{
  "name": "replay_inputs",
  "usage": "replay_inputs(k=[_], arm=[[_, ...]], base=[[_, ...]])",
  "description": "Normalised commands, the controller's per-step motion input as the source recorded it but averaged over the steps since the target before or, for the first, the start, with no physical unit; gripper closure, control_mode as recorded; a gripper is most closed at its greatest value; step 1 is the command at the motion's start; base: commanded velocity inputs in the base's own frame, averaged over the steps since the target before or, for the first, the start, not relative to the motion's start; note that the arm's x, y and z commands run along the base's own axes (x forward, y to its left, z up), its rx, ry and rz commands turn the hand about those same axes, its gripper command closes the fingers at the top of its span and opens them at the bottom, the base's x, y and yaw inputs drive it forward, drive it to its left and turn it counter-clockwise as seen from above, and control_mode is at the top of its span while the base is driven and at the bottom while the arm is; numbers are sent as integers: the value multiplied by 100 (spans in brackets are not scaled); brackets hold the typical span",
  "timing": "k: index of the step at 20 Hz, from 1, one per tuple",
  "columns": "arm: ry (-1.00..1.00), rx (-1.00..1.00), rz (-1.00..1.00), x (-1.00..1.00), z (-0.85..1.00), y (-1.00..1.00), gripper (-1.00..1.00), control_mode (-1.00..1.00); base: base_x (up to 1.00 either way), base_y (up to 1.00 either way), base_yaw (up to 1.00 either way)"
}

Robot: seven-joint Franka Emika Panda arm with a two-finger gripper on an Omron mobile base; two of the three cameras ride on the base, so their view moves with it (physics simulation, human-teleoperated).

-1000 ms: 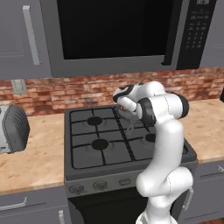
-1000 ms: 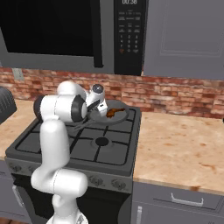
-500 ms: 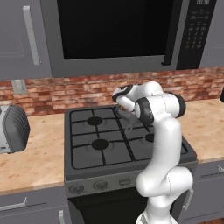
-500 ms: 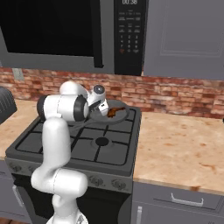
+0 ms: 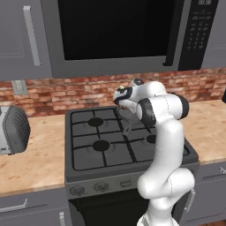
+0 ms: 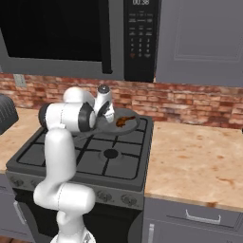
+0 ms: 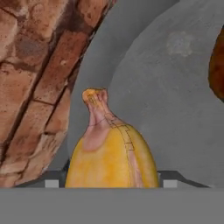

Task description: Take the chicken drumsticks from the pan and place one on each plate on the dining counter.

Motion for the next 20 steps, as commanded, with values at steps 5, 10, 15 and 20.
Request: replay_inputs(k=[5,10,15,20], arm=[[-61,20,-7,-100,-2,-36,100,-100],[-50,33,1,-100,0,-57,100,-100],[-11,28,8,-100,25,-68,100,-100],[6,23,7,-100,2,-77,100,-100]], base=[[0,0,0],[0,0,0],[0,0,0],[0,0,0]])
